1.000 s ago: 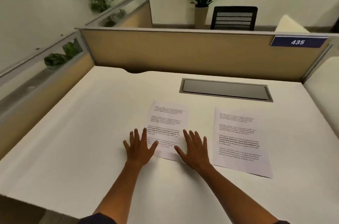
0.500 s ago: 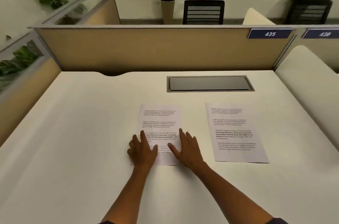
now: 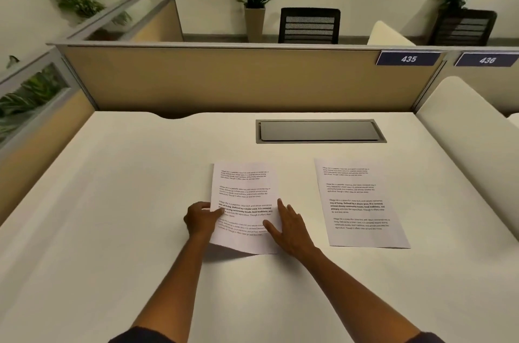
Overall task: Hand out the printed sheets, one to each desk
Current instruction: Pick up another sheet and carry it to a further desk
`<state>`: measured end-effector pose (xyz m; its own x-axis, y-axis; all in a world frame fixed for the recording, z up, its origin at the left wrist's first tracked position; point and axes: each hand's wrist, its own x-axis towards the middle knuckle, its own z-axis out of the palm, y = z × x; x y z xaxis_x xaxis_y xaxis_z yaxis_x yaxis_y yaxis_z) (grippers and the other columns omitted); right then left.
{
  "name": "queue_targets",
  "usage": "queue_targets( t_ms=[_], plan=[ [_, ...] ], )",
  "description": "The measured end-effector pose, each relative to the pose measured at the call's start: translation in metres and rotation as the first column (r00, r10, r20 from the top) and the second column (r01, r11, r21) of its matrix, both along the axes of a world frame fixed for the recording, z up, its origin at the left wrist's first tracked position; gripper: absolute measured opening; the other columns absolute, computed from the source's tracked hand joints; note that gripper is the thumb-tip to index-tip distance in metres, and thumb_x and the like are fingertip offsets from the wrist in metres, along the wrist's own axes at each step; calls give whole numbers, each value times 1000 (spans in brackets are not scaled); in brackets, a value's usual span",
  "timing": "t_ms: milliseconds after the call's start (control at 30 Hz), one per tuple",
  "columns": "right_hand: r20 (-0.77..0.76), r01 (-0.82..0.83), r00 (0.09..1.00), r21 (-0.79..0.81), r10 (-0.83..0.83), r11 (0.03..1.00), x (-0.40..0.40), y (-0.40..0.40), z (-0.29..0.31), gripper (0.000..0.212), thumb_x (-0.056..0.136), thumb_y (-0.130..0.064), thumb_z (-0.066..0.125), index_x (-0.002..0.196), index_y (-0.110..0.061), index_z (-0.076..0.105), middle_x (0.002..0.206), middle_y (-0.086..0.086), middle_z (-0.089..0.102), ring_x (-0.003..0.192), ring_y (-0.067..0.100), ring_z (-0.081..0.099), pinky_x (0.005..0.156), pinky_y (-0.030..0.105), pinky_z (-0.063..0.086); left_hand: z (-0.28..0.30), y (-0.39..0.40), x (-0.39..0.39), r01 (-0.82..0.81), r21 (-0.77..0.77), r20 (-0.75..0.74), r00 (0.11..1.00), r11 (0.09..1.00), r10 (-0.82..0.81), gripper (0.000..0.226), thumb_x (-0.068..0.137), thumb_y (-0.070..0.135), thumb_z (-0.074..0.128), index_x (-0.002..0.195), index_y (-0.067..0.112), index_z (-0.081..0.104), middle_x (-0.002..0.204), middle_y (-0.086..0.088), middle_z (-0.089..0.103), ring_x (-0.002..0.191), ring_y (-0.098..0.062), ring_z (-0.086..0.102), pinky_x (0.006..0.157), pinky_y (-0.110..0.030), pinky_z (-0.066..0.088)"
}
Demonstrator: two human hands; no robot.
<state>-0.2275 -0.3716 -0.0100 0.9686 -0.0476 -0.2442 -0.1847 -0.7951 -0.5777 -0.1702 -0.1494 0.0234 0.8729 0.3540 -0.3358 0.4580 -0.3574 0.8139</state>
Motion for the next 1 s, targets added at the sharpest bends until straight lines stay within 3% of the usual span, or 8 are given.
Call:
queue_targets(
  t_ms=[67, 133, 267, 400, 600, 700, 767, 1000],
  plan=[
    [-19, 57, 998, 60, -56, 997, -3, -5, 4, 80, 96, -57, 41, 156, -18, 6, 164, 5, 17, 152, 23, 13, 123, 39, 11, -2, -2, -2, 64, -9, -8, 998, 998, -64, 16, 75, 14, 80, 86, 5, 73, 94, -15, 75, 86, -33, 69, 82, -38, 57],
    [10, 144, 989, 122, -146, 982, -5, -11, 9, 78, 97, -54, 44, 156, -15, 11, 162, 5, 23, 149, 23, 22, 120, 36, 18, -6, -6, -5, 89, -36, 1, 996, 995, -89, 7, 78, 13, 76, 76, 11, 70, 85, -11, 74, 84, -33, 68, 80, -40, 57],
    [40, 352, 926, 268, -375, 897, -6, -27, 20, 74, 96, -45, 52, 153, -9, 23, 154, 11, 39, 140, 26, 41, 115, 35, 31, -17, -9, -11, 71, -152, 97, 994, 986, -57, 9, 82, 13, 73, 76, 19, 69, 84, -5, 74, 83, -29, 69, 80, -39, 56],
    [-65, 498, 836, 510, -545, 702, -16, -53, 36, 73, 90, -44, 63, 150, -14, 34, 137, 7, 59, 122, 24, 58, 105, 35, 44, -18, -22, -26, 110, -300, 132, 989, 948, -73, 6, 83, 14, 74, 79, 16, 71, 83, -5, 74, 79, -26, 69, 79, -39, 57],
    [-77, 502, 797, 635, -599, 587, -60, -100, 50, 31, 86, -28, 72, 113, -13, 69, 104, 4, 75, 95, 20, 71, 92, 42, 57, 0, -69, -57, 264, -426, 188, 961, 865, -201, 1, 84, 9, 72, 85, 8, 72, 76, -1, 77, 64, -13, 71, 53, -20, 54],
    [-50, 485, 774, 687, -631, 541, -102, -129, 54, 11, 84, -22, 74, 88, -12, 71, 94, 3, 76, 86, 21, 72, 84, 41, 60, 8, -106, -84, 337, -461, 202, 941, 821, -273, 4, 84, 9, 73, 88, 7, 73, 88, -12, 77, 77, -24, 71, 74, -35, 57],
    [-26, 496, 744, 690, -668, 527, -132, -149, 59, 10, 84, -20, 73, 80, -12, 68, 90, 4, 76, 81, 22, 70, 77, 37, 59, 10, -131, -105, 370, -463, 212, 928, 805, -305, 4, 84, 8, 73, 88, 8, 73, 88, -13, 76, 79, -26, 71, 76, -37, 57],
    [-23, 635, 579, 639, -815, 433, -269, -242, 70, 20, 86, -24, 70, 83, -5, 66, 87, 7, 73, 79, 23, 68, 73, 39, 57, 26, -248, -200, 540, -421, 251, 841, 729, -479, 4, 83, 8, 73, 85, 5, 73, 81, -8, 75, 71, -21, 70, 63, -28, 57]
  ],
)
